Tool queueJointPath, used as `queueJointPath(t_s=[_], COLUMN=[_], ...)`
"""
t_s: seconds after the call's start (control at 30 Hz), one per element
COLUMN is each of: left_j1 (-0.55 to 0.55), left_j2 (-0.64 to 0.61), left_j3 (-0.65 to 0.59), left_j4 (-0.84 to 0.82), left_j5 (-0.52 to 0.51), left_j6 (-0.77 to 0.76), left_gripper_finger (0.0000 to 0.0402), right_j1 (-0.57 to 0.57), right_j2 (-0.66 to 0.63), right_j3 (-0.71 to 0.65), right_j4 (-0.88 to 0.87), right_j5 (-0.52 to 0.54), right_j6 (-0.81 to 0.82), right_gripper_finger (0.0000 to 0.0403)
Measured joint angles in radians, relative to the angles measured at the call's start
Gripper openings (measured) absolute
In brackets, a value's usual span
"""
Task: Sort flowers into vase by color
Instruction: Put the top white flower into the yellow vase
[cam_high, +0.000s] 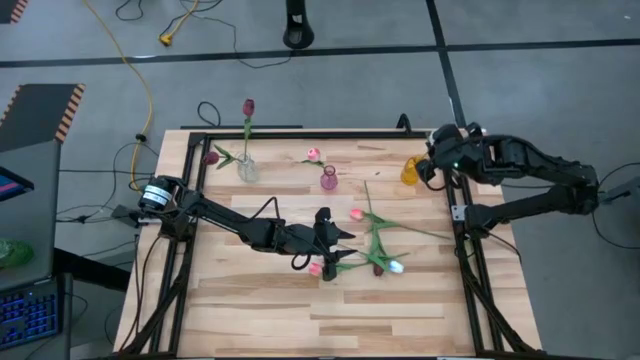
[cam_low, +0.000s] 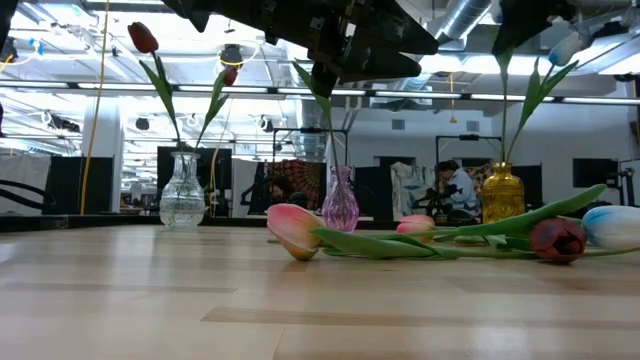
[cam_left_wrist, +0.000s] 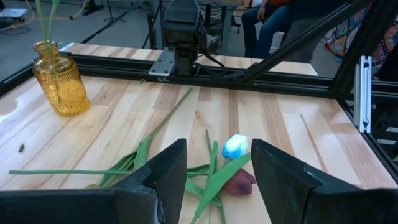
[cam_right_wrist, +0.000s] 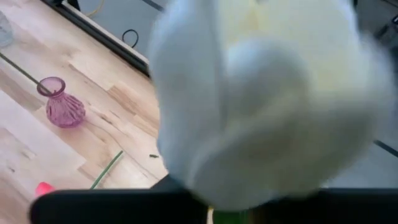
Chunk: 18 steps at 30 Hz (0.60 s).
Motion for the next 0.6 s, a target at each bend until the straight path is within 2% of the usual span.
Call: queueJointPath(t_s=[0.37, 0.6], left_j1=[0.0, 0.0], left_j2=[0.0, 0.0], left_j3=[0.0, 0.0], left_j4=[-0.013, -0.016], left_j5=[0.0, 0.0], left_j6=[0.0, 0.0], left_gripper_finger=[0.0167, 0.0167], right_j1=[-0.057, -0.057], right_j2=[0.0, -0.001], right_j3=[0.0, 0.05], right_j4=[0.0, -0.026], right_j5=[0.0, -0.033], right_j6=[-0.003, -0.077], right_gripper_finger=[0.0221, 0.024])
